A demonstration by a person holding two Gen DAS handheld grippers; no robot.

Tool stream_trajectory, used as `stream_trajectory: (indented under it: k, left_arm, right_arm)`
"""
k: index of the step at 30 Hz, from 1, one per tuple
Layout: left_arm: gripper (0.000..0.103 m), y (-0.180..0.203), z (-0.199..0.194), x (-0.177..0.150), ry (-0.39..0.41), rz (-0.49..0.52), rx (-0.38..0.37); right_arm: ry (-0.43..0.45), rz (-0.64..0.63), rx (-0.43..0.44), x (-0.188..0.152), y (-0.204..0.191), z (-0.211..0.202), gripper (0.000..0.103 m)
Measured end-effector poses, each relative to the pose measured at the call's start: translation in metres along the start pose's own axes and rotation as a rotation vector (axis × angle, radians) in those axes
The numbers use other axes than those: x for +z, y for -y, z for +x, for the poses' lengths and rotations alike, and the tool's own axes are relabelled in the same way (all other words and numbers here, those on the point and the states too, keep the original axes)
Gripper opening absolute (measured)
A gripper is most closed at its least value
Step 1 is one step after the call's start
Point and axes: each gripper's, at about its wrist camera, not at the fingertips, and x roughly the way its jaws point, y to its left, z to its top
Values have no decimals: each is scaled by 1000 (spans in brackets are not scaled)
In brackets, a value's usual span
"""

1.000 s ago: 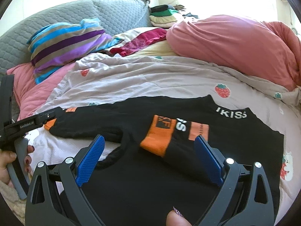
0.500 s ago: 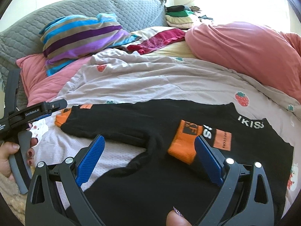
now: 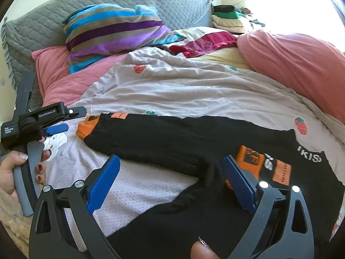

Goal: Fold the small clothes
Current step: 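Close the left tool on the second black sock, then lift the second sock with the left tool and lower it onto the shirt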

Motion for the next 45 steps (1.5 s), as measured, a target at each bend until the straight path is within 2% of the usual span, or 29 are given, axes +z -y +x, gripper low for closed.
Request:
stream_trajectory:
  k: [4, 7, 9, 10, 11, 14, 18, 24, 27, 29, 32, 39, 45]
  left_arm:
    - [93, -18, 15, -2, -67, -91, -19]
    - [93, -24, 19, -4, -77, -124, -48]
    - [81, -21, 21, -5, -73, -112, -37]
    - [70, -19, 24, -5, -77, -98, -24]
    - [63, -17, 27, -5, -84, -93, -25]
    - [57, -17, 38, -5, -113, -107, -25]
    - [55, -20, 47, 1, -103, -148, -17]
    - [52, -8, 64, 8, -86, -115, 51]
    - [40, -7, 66, 11, -75, -99, 58]
    - [28, -7, 63, 11, -62, -101, 36]
    - [20, -4, 52, 13, -21, -95, -28]
    - [18, 21, 19, 5, 73, -3, -155]
    - [18, 48, 1, -2, 131, 84, -212]
  right_arm:
    - [-12, 2, 26, 1, -6, 8, 95]
    - [-13, 11, 38, 1, -8, 10, 95]
    - [-16, 17, 41, -1, -8, 12, 95]
    - [-17, 21, 41, -1, -8, 14, 95]
    - [-19, 29, 42, -3, -7, 15, 95]
    - [-29, 50, 46, -6, -5, 21, 95]
    - [-40, 70, 45, -11, -2, 26, 95]
    - [-40, 110, 41, -14, 4, 29, 95]
    - [-37, 129, 33, -17, 8, 28, 95]
    - [-38, 141, 30, -20, 12, 27, 95]
    - [-33, 160, 23, -22, 17, 23, 95]
    - [-1, 226, -2, -31, 39, 4, 95]
    - [29, 294, -43, -41, 62, -16, 95]
